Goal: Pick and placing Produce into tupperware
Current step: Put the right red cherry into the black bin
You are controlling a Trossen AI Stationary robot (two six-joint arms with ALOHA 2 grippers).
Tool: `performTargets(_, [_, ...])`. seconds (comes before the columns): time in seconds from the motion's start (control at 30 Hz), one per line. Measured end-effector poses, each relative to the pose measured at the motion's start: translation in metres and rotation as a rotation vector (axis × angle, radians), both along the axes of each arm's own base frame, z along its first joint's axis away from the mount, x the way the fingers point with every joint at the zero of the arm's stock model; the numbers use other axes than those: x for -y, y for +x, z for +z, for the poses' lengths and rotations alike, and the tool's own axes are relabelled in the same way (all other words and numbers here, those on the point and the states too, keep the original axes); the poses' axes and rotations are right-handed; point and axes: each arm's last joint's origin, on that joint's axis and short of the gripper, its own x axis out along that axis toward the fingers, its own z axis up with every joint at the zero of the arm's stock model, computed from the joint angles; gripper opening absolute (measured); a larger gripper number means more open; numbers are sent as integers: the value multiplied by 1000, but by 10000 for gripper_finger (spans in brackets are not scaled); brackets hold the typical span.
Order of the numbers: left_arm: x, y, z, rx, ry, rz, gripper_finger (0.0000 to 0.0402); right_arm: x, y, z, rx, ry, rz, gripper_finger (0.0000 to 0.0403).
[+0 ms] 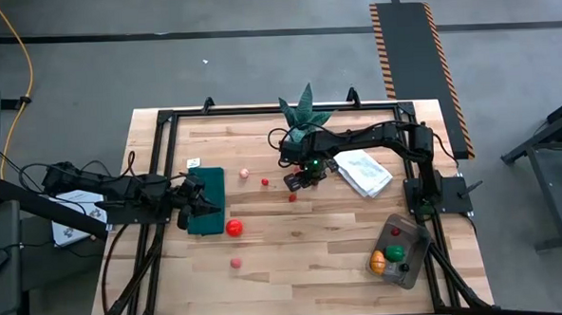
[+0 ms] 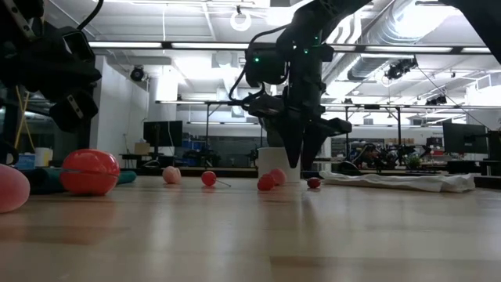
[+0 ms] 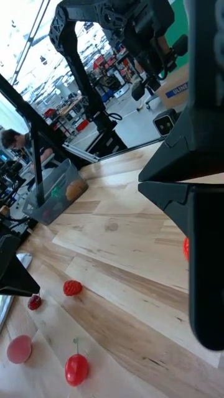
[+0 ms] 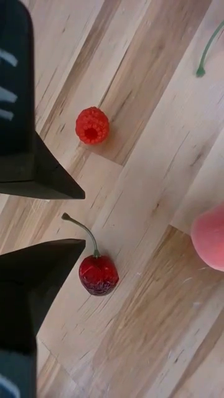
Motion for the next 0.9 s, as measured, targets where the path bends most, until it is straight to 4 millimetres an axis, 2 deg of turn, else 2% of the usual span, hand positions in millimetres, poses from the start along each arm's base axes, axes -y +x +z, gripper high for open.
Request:
performTargets(0.17, [0, 0, 0, 0, 0, 0, 1, 0, 0, 0, 1, 0, 0, 101])
performTargets(0.43, [0, 0, 0, 0, 0, 0, 1, -7, -8, -15, -40, 24, -4, 101])
performTargets(0.9, [0, 0, 0, 0, -1, 0, 1, -3, -4, -15, 4, 11, -28, 101])
